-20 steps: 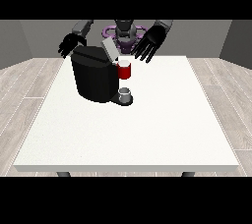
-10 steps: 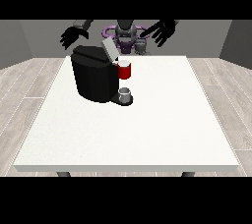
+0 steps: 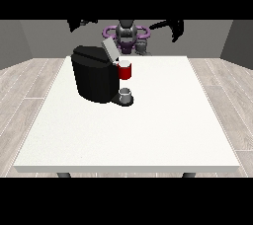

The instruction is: Insert the coffee pod into the coffee machine and close the lid

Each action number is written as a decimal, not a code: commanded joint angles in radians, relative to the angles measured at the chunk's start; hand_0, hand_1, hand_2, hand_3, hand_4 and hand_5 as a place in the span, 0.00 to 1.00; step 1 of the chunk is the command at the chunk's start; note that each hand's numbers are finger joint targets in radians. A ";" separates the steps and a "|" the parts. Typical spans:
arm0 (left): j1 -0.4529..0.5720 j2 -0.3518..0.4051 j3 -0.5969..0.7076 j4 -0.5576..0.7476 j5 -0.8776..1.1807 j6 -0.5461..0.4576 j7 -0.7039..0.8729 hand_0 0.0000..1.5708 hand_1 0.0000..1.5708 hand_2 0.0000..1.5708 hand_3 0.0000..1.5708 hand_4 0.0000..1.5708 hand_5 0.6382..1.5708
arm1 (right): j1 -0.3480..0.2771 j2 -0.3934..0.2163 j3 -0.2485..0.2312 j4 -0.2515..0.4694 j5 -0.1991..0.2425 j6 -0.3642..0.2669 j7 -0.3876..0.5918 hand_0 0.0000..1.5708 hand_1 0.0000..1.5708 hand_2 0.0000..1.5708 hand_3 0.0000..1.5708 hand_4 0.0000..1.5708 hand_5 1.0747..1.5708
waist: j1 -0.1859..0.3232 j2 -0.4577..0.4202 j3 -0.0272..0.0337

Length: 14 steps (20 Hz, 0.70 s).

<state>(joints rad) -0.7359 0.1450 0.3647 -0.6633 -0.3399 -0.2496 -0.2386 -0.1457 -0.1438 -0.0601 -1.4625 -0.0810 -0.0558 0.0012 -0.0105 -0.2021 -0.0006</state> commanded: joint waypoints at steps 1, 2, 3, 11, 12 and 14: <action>0.063 -0.040 0.003 -0.031 0.045 -0.026 0.002 0.00 0.00 0.00 0.00 0.06 1.00 | -0.059 -0.033 -0.004 -0.015 -0.007 0.027 0.047 0.00 0.00 0.00 0.00 0.00 1.00 | 0.072 -0.019 0.0005; 0.091 -0.030 0.023 -0.045 0.070 -0.016 -0.003 0.00 0.00 0.00 0.00 0.00 1.00 | -0.022 -0.021 0.007 -0.041 -0.014 0.039 0.029 0.00 0.00 0.00 0.00 0.00 1.00 | 0.040 -0.007 0.0005; 0.127 -0.051 0.002 -0.053 0.069 -0.056 -0.029 0.00 0.00 0.00 0.00 0.00 1.00 | -0.026 -0.041 -0.019 -0.004 -0.029 0.060 0.004 0.00 0.00 0.00 0.00 0.00 1.00 | 0.102 -0.022 0.0008; 0.169 -0.123 -0.010 -0.194 0.169 -0.064 0.056 0.00 0.00 0.00 0.00 0.09 1.00 | -0.084 -0.032 0.052 0.026 0.058 0.067 0.006 0.00 0.00 0.00 0.00 0.15 1.00 | 0.144 0.014 0.0008; 0.243 -0.112 -0.010 -0.190 0.172 -0.089 0.035 0.00 0.00 0.00 0.00 0.02 1.00 | -0.118 -0.038 0.054 -0.019 0.052 0.052 0.113 0.00 0.00 0.00 0.00 0.14 1.00 | 0.142 -0.025 0.0005; 0.242 -0.143 -0.136 -0.253 0.241 -0.038 0.104 0.00 0.00 0.00 0.00 0.00 1.00 | -0.121 -0.030 0.009 0.111 0.037 0.063 0.005 0.00 0.00 0.00 0.00 0.00 1.00 | 0.201 -0.031 0.0012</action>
<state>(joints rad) -0.5413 0.0275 0.3240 -0.8485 -0.1767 -0.3084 -0.1882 -0.2427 -0.1783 -0.0305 -1.4357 -0.0479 0.0048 0.0444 0.1391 -0.2156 -0.0001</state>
